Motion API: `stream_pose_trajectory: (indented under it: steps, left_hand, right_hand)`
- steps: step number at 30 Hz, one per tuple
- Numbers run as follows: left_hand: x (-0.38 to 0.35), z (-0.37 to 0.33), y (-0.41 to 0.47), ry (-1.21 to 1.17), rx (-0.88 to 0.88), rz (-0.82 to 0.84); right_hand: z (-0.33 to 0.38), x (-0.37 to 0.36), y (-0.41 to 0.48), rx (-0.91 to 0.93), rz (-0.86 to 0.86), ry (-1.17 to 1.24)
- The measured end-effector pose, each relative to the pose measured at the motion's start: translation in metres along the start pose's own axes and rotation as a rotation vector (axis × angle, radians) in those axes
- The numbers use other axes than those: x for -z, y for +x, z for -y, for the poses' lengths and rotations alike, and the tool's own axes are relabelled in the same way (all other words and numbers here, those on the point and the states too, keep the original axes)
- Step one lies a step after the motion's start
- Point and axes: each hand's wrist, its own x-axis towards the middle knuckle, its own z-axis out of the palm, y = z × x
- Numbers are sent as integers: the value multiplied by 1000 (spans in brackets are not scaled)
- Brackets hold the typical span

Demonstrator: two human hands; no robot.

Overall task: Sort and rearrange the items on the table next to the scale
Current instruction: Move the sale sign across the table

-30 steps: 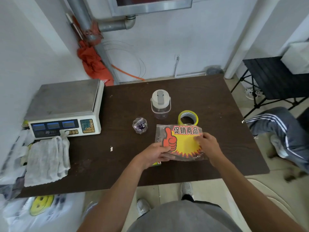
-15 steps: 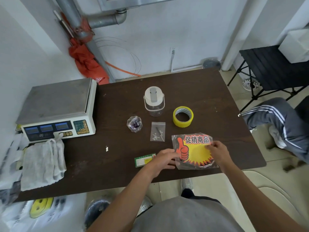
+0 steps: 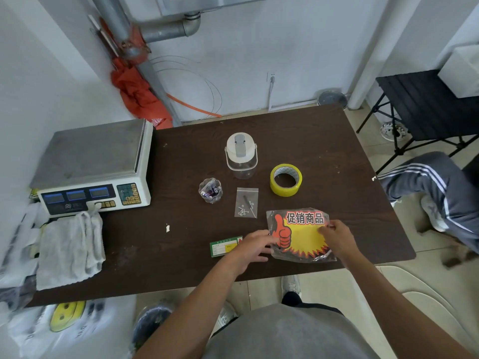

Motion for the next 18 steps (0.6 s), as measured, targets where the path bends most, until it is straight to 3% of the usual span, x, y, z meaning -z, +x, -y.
stream_pose_trajectory:
  steps: [18]
  left_hand:
    - [11,5,-5,-66,-26,-80]
  right_hand:
    - [12,-6,-2,130,-183,-90]
